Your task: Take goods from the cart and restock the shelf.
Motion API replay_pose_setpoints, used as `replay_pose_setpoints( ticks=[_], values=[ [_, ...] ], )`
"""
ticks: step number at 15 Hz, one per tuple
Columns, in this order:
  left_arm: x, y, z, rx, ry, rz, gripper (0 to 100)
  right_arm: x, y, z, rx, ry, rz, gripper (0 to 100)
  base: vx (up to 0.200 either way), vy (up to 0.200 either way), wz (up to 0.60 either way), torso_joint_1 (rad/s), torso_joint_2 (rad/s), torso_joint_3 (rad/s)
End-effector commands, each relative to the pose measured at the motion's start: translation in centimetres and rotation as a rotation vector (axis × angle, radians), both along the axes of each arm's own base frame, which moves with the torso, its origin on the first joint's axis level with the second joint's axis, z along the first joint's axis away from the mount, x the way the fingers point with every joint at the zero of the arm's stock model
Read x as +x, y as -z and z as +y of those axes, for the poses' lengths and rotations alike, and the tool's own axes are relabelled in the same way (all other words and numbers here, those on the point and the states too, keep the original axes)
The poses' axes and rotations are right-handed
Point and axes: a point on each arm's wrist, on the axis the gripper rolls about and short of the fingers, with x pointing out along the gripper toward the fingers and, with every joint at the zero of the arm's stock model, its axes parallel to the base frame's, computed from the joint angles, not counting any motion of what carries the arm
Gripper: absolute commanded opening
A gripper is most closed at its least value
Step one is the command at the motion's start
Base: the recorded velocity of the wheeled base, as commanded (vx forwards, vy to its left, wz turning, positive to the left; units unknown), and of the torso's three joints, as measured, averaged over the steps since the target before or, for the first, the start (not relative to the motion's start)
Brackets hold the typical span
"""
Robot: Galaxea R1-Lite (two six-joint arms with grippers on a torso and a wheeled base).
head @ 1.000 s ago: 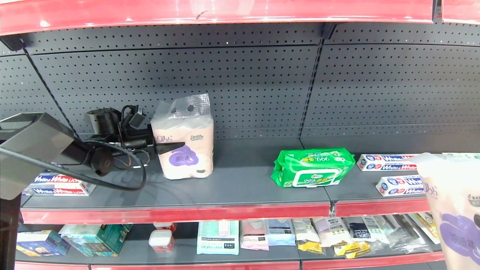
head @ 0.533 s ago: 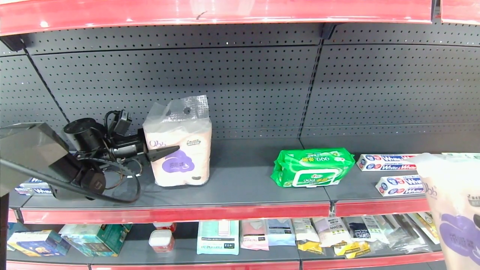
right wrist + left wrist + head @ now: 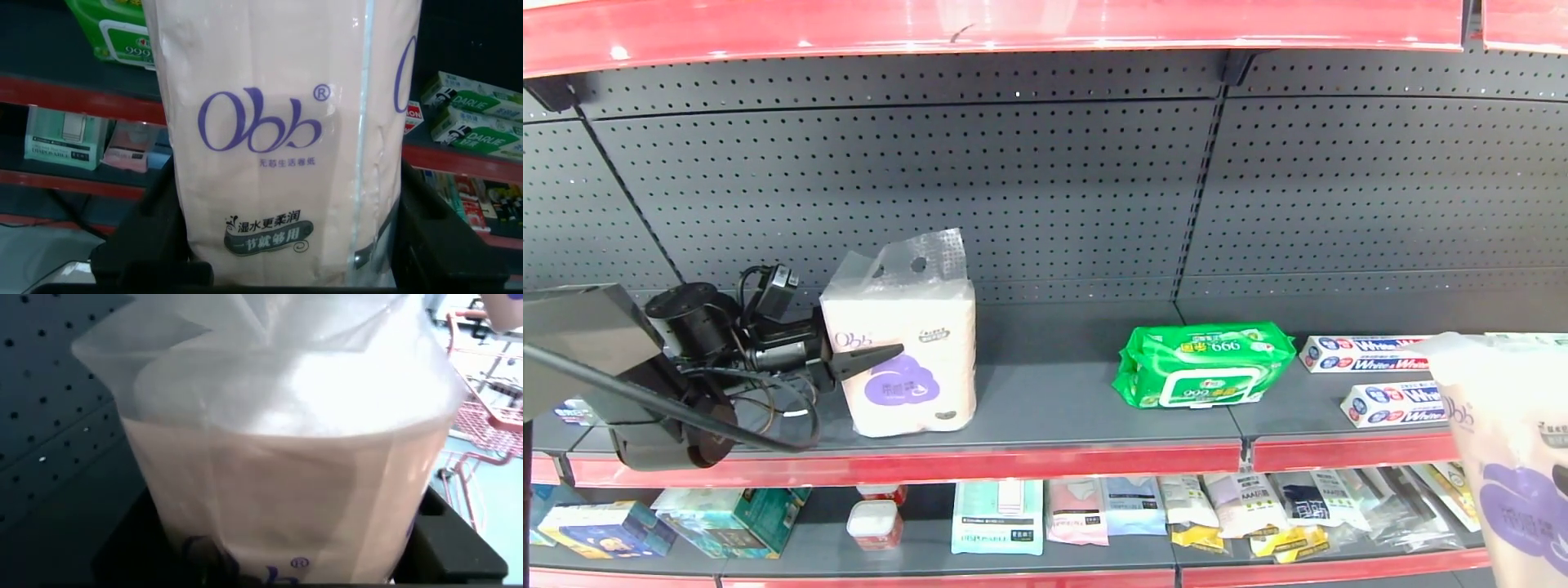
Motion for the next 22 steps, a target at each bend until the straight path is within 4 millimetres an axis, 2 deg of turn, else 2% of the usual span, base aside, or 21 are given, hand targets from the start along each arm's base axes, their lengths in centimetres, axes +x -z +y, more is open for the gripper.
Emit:
replay_pose_setpoints(
  ticks=[1, 11, 22],
  values=[
    [-0.04, -0.08, 0.07, 0.001, 0.005, -0.002, 0, 0.03, -0.03, 0.0, 0.0, 0.0, 0.001, 0, 0.0, 0.0, 0.0, 0.0, 0.0, 0.0],
    [-0.06, 0.68, -0.03, 0.028, 0.082, -0.042, 0, 0.11, -0.22, -0.02, -0.002, 0.006, -0.002, 0, 0.0, 0.0, 0.0, 0.0, 0.0, 0.0],
    [-0.07, 0.5, 0.23, 0.034, 0.123, -0.051, 0, 0.83, -0.56, -0.02, -0.002, 0.006, -0.001, 0, 0.0, 0.0, 0.0, 0.0, 0.0, 0.0]
  ],
)
